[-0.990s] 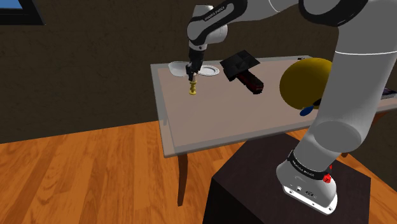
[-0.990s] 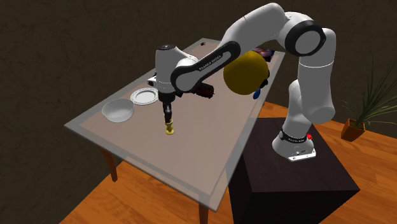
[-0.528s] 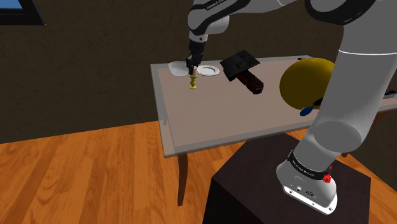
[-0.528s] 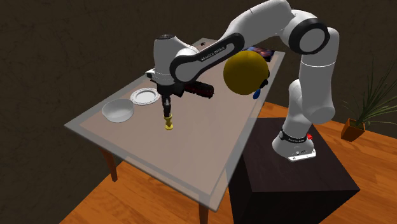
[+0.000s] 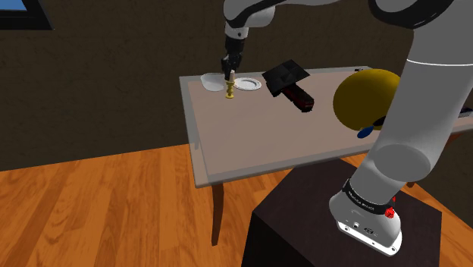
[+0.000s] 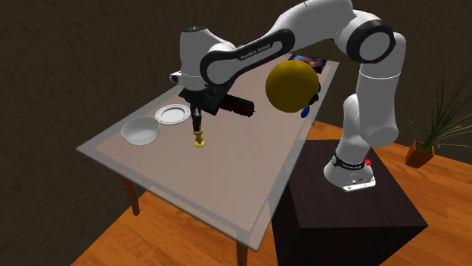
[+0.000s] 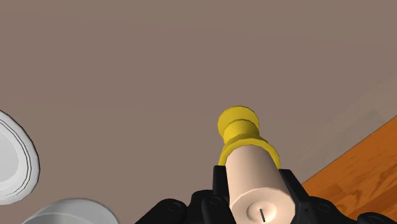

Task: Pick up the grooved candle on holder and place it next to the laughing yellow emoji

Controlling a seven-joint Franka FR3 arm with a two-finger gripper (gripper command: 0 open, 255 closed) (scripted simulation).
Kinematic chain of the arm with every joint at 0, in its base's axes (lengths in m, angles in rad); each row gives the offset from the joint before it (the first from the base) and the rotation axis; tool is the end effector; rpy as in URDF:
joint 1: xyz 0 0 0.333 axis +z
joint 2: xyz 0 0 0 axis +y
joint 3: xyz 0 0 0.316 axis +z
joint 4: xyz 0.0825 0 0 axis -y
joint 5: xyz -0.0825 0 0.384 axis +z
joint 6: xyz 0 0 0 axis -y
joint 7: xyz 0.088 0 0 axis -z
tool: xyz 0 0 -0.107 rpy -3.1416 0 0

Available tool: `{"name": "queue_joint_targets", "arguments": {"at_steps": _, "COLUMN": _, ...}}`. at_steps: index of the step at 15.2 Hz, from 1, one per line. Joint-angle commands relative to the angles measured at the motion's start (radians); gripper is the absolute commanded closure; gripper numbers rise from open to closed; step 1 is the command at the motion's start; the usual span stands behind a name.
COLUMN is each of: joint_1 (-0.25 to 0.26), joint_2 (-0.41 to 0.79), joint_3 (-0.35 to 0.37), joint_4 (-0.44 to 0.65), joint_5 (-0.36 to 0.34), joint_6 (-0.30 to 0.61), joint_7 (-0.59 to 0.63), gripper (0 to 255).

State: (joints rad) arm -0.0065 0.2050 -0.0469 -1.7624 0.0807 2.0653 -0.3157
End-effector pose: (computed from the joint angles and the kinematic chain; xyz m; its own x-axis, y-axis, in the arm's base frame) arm 0.6287 -0.0276 0.4557 0.9682 0.2238 0.1122 0.2285 -0.9730 -0.0315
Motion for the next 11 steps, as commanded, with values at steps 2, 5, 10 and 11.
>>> {"name": "queue_joint_targets", "arguments": {"at_steps": 2, "joint_1": -0.001, "joint_2": -0.011, "joint_3": -0.001, "joint_4": 0.027, "joint_5": -0.002, "joint_6": -0.038, "joint_7": 0.001, "gripper": 255}}
{"name": "queue_joint_targets", "arguments": {"at_steps": 5, "joint_1": -0.001, "joint_2": -0.017, "joint_3": -0.002, "joint_4": 0.058, "joint_5": -0.003, "joint_6": -0.076, "joint_7": 0.003, "gripper": 255}}
{"name": "queue_joint_targets", "arguments": {"at_steps": 10, "joint_1": -0.002, "joint_2": -0.024, "joint_3": -0.002, "joint_4": 0.117, "joint_5": -0.005, "joint_6": -0.141, "joint_7": 0.008, "gripper": 255}}
{"name": "queue_joint_targets", "arguments": {"at_steps": 11, "joint_1": -0.002, "joint_2": -0.025, "joint_3": -0.002, "joint_4": 0.129, "joint_5": -0.006, "joint_6": -0.154, "joint_7": 0.009, "gripper": 255}}
